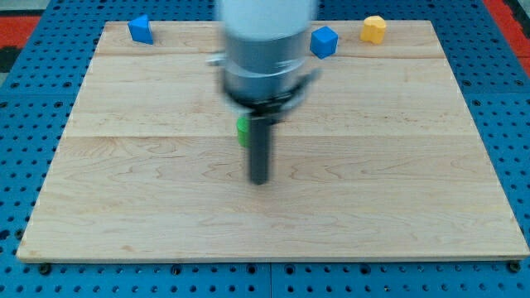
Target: Move your arm to the top left
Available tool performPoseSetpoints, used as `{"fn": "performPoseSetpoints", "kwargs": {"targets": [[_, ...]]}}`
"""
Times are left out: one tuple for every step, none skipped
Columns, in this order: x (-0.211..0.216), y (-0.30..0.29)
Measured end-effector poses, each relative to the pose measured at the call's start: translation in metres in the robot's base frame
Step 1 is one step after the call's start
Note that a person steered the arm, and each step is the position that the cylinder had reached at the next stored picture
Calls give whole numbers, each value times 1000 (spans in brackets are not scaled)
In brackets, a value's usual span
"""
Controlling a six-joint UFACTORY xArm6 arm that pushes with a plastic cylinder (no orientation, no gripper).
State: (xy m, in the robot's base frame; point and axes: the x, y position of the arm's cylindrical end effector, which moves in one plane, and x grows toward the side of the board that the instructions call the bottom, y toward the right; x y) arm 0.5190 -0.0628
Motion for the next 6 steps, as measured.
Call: {"fn": "performPoseSetpoints", "kwargs": {"targets": [[-48, -154], [-134, -242], [-199, -241], [-297, -237], [-327, -219], [-312, -168]]}}
